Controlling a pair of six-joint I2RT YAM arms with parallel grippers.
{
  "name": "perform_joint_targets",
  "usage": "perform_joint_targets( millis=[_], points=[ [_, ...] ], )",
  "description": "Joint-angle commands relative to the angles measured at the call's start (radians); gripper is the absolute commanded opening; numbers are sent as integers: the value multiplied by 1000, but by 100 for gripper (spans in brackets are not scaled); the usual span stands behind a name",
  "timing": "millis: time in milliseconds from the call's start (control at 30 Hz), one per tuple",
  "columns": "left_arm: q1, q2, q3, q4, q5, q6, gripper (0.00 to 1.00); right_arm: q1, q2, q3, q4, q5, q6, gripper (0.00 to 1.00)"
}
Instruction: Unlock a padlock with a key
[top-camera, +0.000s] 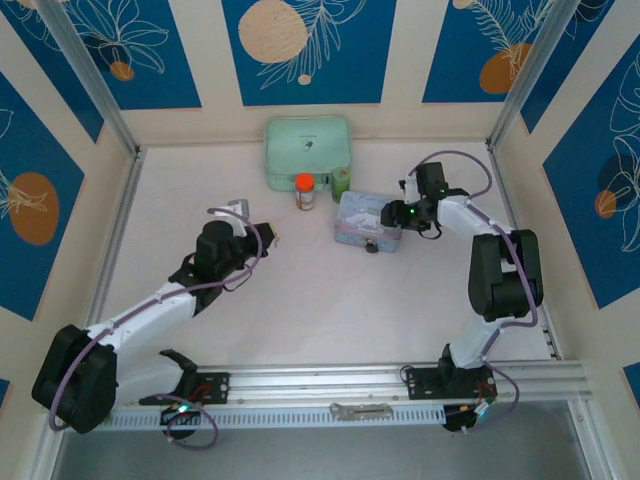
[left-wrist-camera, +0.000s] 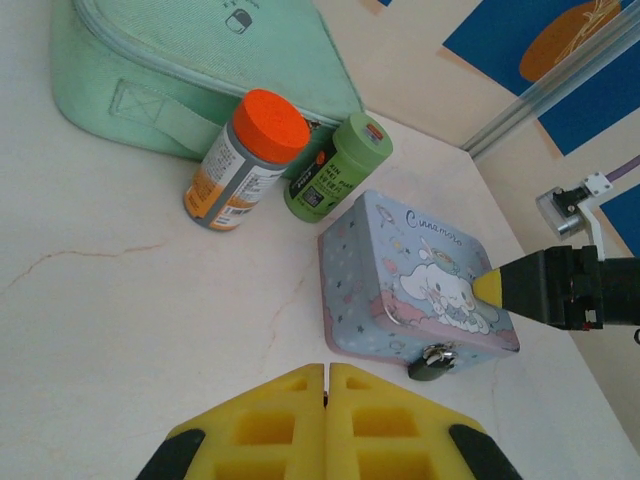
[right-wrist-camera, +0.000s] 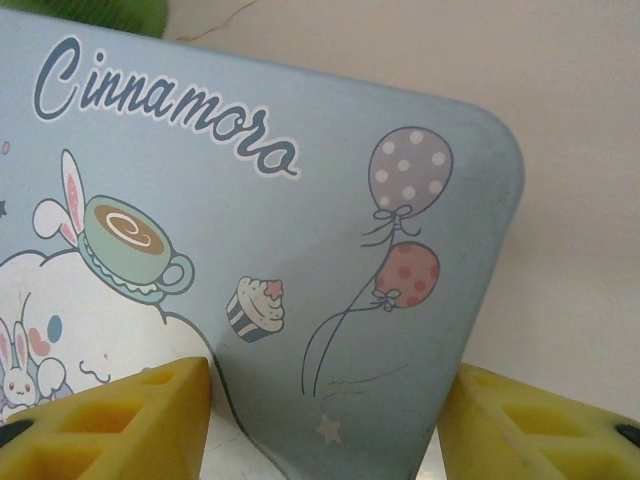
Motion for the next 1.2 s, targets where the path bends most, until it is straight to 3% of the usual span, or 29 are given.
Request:
perform_joint_targets(
  millis=[0, 267, 600, 700, 833, 1000, 1167],
  points=[
    [17, -35, -15, -13, -25, 22, 0, 65, 37, -30, -130, 30, -101, 57],
    [36, -100, -28, -51, -45, 36, 0, 197, 106, 61, -164, 21, -147, 57],
    [42, -182, -34, -106, -43, 58, 0, 349, 229, 257, -152, -117, -77, 57],
    [42, -197, -26, -111, -21, 59, 0, 374, 227, 304, -154, -126, -65, 64],
    [40, -183, -6, -87, 58, 20, 0, 374, 115, 282, -115, -139, -56, 74],
    [30, -128, 4, 14, 120, -74, 0, 371, -89, 143, 5, -237, -52, 77],
    [-13, -47, 56, 84, 175, -104, 0, 360, -267, -83, 355, -502, 106, 76]
  ],
)
